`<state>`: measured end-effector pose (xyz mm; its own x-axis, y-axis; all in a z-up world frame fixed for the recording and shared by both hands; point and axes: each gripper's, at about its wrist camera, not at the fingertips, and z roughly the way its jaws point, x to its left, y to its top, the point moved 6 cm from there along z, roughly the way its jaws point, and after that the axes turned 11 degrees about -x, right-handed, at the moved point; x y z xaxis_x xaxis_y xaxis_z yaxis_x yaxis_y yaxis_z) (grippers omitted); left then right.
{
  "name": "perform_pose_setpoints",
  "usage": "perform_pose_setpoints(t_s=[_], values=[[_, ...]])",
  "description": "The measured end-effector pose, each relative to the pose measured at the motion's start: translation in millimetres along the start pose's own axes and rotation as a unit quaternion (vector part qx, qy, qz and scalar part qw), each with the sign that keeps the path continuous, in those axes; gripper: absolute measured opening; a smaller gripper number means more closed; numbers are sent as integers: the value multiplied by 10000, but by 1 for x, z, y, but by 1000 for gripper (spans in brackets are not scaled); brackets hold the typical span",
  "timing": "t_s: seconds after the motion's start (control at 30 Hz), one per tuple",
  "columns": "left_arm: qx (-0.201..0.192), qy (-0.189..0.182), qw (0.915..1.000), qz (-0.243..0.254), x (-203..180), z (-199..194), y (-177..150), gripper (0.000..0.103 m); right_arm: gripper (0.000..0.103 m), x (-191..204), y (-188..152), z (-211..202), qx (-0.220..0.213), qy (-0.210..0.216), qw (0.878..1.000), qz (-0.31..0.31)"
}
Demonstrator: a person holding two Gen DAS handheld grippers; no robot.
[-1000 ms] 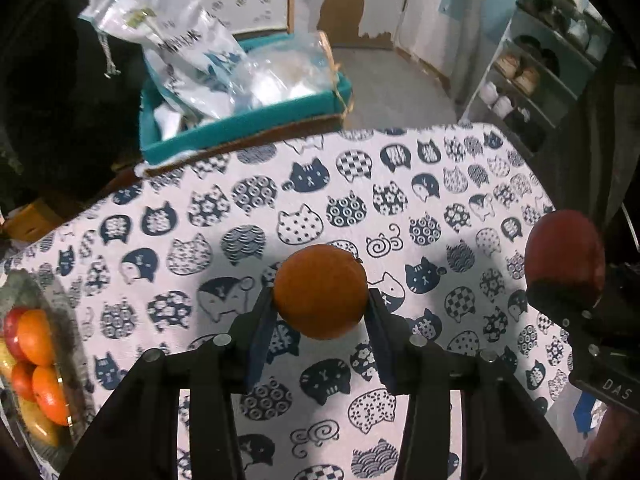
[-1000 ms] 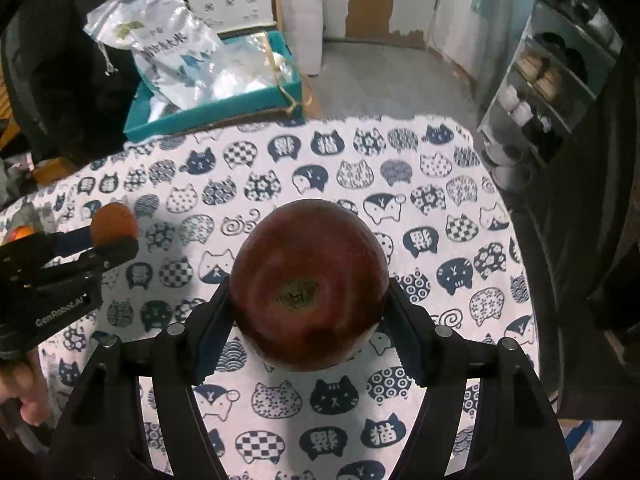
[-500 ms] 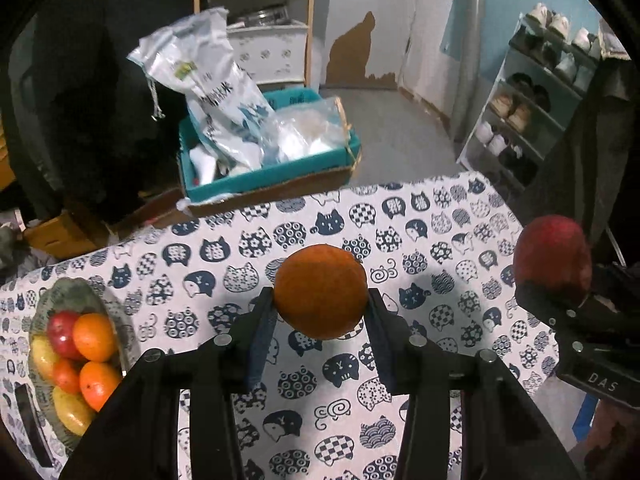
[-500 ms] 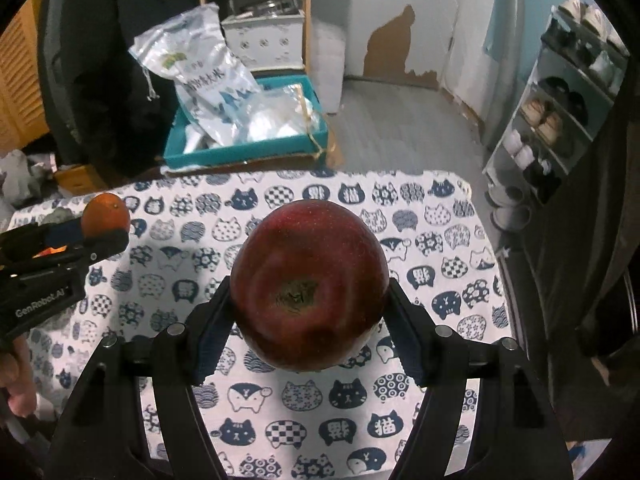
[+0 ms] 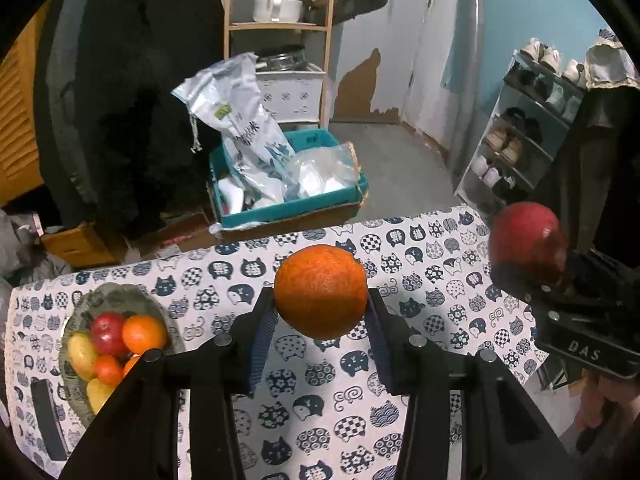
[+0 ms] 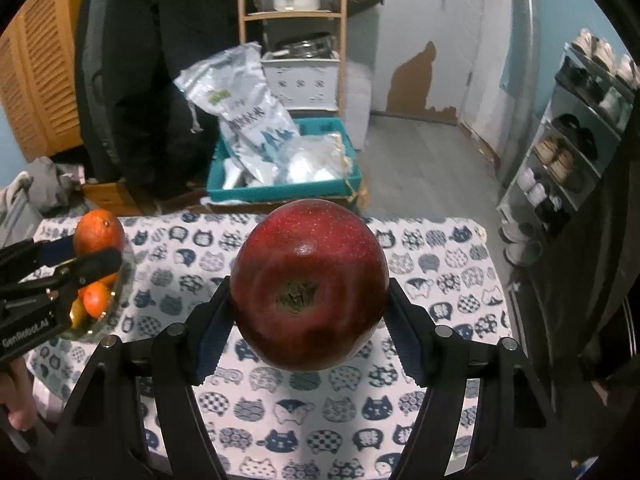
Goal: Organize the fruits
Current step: 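Carry the small orange in the left tool while the right tool carries the red apple toward the bowl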
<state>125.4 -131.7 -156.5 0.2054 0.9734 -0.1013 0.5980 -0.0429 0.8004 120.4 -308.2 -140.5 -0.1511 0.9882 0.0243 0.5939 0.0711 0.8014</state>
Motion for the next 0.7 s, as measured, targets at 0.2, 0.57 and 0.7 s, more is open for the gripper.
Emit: perform_pose_setpoints(t_s=[0.2,0.57,0.7], values=[[-109,157,9998,-95,24,-20,-1,45,71,30,11,1,-62,243,9996,-125],[-151,574,9976,-363,87,-44,-10,45,71,95,21,14,-32,726,9967,-359],[-117,712,9961,-502,109,-49,-17,45,71,117,21,19,6,886,9951,-434]])
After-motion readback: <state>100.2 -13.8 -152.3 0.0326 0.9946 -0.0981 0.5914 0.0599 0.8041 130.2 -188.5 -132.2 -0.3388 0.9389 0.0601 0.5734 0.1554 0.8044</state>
